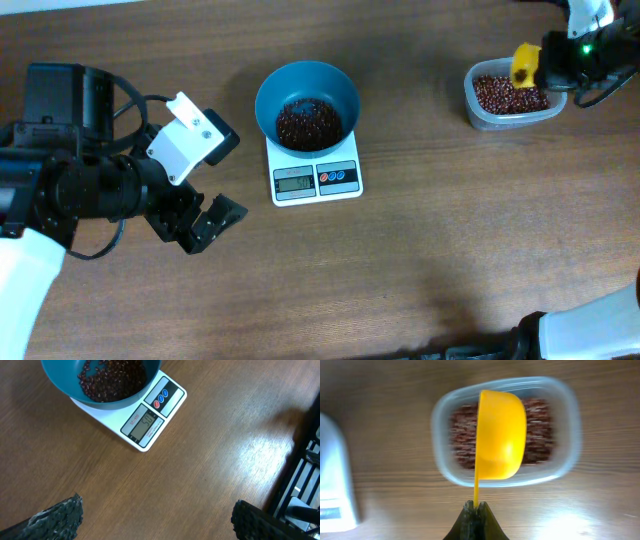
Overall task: Scoop item into bowl and weigh 50g on scale
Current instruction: 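Carry the empty yellow scoop right to the bean tub, then lower the scoop beside the tub and open the right gripper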
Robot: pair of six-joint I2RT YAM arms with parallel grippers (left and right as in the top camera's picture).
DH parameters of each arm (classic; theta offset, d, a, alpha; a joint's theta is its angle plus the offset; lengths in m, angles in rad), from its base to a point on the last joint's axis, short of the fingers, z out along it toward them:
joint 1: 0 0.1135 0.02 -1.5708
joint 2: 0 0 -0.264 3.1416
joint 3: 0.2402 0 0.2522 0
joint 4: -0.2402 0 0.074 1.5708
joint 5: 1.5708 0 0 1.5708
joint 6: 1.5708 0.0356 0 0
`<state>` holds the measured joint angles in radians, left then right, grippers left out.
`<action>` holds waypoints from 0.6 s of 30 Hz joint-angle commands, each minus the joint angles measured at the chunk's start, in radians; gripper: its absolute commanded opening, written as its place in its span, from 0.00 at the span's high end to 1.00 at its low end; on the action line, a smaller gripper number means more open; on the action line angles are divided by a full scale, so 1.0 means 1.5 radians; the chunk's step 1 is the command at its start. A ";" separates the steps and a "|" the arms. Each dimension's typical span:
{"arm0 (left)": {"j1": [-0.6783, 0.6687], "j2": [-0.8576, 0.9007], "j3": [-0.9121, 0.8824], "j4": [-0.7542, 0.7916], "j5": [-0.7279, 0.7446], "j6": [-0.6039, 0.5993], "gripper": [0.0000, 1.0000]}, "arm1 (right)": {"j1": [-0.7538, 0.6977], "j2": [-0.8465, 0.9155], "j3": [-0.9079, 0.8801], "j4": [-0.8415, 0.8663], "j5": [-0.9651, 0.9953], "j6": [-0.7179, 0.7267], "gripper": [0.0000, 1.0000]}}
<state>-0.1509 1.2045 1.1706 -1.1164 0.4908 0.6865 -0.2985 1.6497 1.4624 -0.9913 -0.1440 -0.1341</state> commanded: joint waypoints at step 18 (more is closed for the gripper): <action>-0.002 0.001 0.006 0.001 0.012 -0.009 0.01 | 0.068 0.000 0.006 0.012 0.245 -0.034 0.96</action>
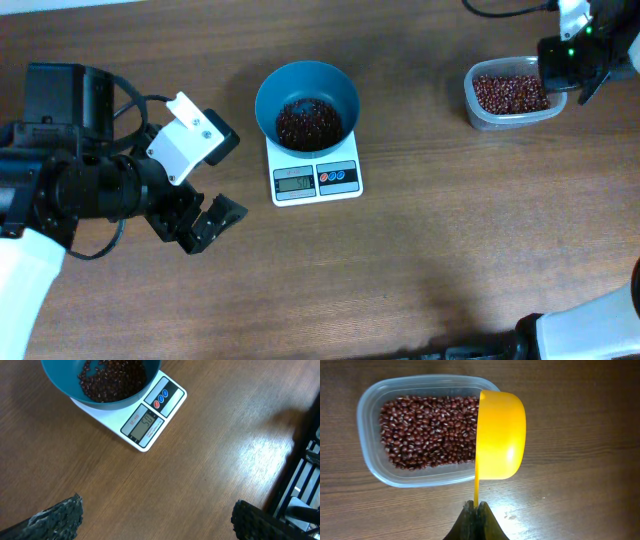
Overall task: Scoop item into bowl and weigh 50g on scale
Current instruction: 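Lower the scoop beside the tub and open the right gripper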
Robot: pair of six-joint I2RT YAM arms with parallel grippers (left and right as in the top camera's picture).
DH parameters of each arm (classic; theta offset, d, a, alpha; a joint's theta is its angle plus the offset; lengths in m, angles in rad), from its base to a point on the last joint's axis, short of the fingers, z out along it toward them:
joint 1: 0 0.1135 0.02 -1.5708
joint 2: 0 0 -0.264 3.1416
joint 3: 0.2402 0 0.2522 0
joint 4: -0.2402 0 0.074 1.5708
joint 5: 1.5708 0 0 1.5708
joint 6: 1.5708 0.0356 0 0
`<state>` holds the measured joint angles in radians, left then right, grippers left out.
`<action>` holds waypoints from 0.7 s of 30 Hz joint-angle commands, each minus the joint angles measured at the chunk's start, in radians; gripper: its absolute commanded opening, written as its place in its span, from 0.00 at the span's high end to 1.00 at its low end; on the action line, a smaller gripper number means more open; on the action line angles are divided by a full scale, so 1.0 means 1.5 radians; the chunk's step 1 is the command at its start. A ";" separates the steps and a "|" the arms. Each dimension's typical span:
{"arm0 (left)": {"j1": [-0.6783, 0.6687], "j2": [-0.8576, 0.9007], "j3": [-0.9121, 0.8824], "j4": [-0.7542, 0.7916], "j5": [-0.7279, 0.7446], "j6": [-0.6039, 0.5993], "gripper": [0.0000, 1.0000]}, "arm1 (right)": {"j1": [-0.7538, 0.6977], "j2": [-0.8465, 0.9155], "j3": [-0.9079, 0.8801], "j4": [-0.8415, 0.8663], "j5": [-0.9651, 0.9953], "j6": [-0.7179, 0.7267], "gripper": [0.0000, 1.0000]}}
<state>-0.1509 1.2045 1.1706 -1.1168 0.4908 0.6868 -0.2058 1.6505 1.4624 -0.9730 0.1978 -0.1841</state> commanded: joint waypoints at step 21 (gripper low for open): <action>-0.002 0.001 0.006 0.001 0.012 -0.009 0.01 | -0.067 -0.175 0.203 -0.092 -0.317 0.114 0.96</action>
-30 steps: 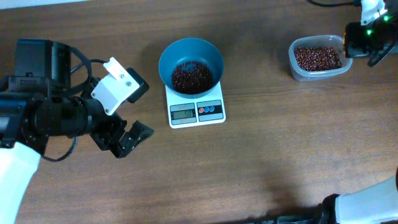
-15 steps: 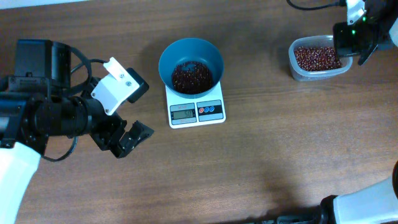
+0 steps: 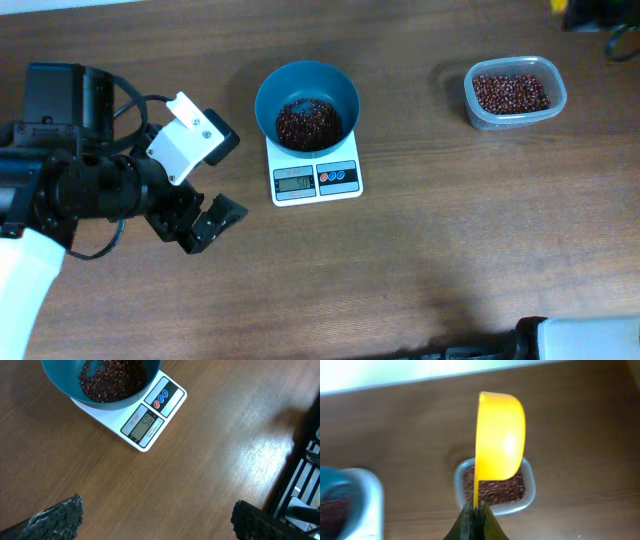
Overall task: Scoop item into bowl and weigh 50g on scale
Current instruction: 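Lower the scoop beside the tub and open the right gripper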
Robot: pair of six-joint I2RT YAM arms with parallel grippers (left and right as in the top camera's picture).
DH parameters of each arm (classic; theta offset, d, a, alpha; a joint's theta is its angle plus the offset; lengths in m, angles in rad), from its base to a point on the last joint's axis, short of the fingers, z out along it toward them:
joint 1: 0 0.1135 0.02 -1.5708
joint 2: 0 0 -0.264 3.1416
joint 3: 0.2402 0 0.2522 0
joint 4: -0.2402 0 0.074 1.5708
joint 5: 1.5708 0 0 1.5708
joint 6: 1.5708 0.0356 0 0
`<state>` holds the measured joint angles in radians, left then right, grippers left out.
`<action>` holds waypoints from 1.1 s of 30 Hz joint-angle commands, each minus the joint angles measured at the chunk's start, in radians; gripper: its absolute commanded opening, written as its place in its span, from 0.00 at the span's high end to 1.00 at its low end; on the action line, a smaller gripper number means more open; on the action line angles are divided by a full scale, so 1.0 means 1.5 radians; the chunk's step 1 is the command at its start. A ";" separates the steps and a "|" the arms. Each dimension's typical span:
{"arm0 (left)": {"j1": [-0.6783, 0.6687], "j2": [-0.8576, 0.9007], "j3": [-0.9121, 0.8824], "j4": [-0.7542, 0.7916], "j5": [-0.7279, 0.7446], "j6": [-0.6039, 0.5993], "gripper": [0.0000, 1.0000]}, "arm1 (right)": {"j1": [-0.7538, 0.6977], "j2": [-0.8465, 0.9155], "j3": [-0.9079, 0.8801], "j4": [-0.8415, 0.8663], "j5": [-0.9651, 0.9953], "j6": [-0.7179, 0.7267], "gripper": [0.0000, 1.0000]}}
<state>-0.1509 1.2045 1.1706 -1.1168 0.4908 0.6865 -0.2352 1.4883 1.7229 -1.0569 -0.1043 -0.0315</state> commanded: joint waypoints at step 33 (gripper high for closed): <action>-0.002 0.001 0.006 0.001 0.012 -0.009 0.01 | -0.333 -0.225 -0.820 0.426 -0.450 0.207 0.83</action>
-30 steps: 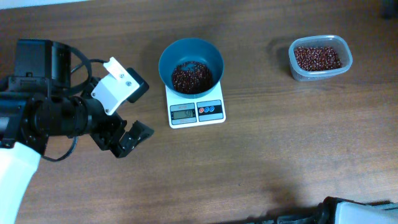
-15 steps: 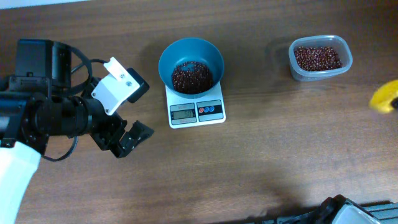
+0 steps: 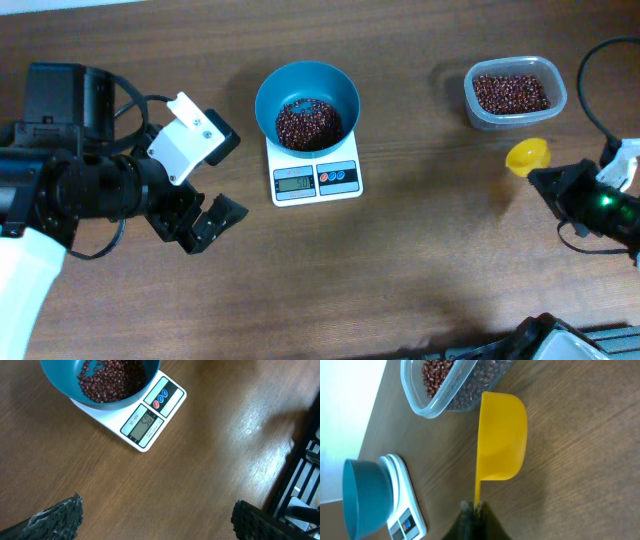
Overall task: Scoop item into bowl and weigh 50g on scale
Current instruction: 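Lower the scoop beside the tub and open the right gripper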
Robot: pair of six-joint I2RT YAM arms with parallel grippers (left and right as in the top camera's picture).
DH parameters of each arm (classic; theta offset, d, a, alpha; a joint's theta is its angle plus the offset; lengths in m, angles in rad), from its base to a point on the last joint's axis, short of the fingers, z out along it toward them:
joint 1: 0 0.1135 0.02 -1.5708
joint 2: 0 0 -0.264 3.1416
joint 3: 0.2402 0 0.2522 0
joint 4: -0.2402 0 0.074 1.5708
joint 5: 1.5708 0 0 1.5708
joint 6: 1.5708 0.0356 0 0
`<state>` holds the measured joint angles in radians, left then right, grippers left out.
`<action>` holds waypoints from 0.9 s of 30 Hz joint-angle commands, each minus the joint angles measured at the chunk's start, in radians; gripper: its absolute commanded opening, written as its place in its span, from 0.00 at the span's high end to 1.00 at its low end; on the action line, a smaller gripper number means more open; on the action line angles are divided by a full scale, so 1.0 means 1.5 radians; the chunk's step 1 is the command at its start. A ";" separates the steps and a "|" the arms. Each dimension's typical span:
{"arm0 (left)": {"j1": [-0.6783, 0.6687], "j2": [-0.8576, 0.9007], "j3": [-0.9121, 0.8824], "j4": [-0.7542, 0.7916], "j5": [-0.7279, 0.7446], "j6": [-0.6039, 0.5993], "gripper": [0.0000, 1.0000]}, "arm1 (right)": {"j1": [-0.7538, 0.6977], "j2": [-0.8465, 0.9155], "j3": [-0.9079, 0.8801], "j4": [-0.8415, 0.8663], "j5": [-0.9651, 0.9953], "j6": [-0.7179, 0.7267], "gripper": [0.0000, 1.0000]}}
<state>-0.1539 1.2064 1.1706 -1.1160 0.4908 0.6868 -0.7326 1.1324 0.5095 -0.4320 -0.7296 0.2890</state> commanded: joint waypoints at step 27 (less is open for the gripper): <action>0.000 -0.001 0.006 0.000 0.012 -0.009 0.01 | 0.064 0.120 0.141 -0.111 0.411 -0.050 0.01</action>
<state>-0.1539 1.2064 1.1706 -1.1164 0.4911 0.6865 -0.6960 1.3121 0.7044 -0.5663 -0.2722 0.2268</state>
